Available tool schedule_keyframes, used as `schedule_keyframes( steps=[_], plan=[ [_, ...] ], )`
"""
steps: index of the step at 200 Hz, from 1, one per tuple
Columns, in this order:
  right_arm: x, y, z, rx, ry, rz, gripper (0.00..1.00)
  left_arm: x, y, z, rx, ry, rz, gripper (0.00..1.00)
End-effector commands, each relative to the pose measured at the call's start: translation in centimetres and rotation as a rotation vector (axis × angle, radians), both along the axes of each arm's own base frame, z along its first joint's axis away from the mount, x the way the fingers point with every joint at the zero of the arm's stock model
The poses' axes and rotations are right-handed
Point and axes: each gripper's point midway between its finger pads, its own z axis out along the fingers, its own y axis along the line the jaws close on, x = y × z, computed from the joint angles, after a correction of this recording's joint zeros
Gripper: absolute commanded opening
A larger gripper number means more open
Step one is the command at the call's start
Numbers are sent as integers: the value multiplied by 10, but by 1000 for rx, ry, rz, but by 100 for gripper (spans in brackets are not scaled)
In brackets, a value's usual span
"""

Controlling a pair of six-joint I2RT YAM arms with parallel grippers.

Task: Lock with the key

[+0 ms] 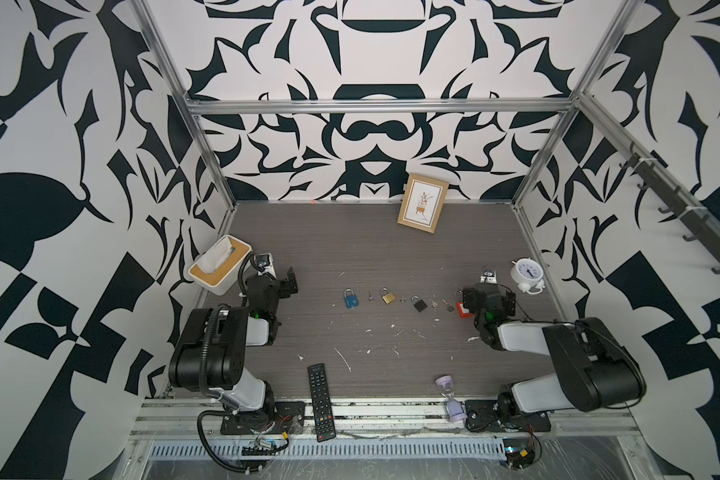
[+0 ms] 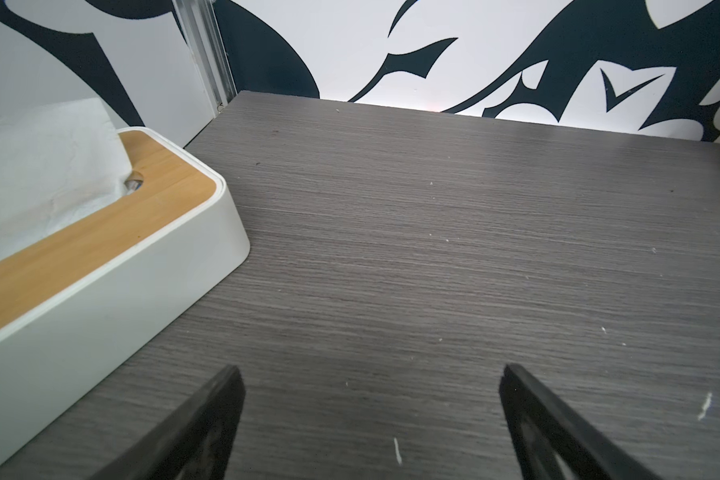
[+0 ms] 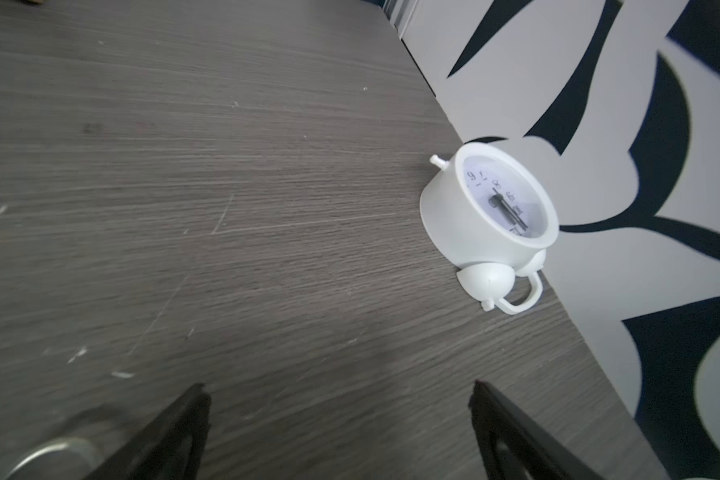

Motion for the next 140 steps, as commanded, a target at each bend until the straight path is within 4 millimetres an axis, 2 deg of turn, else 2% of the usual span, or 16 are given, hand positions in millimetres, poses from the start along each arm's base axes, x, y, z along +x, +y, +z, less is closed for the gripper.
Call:
schedule_keyframes(
  steps=[1, 19, 140],
  plan=[
    [35, 17, 40, 79, -264, 116, 100, 0, -4, 2, 4, -11, -22, 99],
    [44, 31, 31, 101, -162, 190, 100, 3, -10, 1, 6, 3, -58, 99],
    [43, 29, 32, 96, -175, 185, 99, 5, -10, -1, 7, 19, -62, 99]
  ],
)
